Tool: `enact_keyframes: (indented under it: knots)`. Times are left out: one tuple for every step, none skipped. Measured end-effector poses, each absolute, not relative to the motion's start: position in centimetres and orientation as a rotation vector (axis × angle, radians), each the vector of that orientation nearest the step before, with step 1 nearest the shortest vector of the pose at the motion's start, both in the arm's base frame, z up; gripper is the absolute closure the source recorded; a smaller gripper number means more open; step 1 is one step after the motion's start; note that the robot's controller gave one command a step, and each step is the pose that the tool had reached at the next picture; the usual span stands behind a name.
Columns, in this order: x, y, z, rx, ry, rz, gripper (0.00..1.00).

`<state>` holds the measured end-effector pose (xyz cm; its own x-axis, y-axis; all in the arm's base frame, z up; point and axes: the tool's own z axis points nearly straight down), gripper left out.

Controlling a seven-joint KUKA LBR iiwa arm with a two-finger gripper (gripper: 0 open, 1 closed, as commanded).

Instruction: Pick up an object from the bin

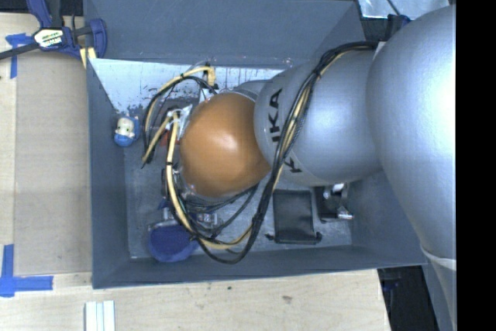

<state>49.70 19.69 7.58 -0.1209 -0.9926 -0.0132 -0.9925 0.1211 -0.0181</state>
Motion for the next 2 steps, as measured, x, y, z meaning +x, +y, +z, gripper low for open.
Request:
enact_keyframes:
  knots:
    - [50.0,19.8,14.1,-2.072,2.349,-0.004,1.00]
    - [50.1,19.8,17.0,-2.070,2.355,-0.001,1.00]
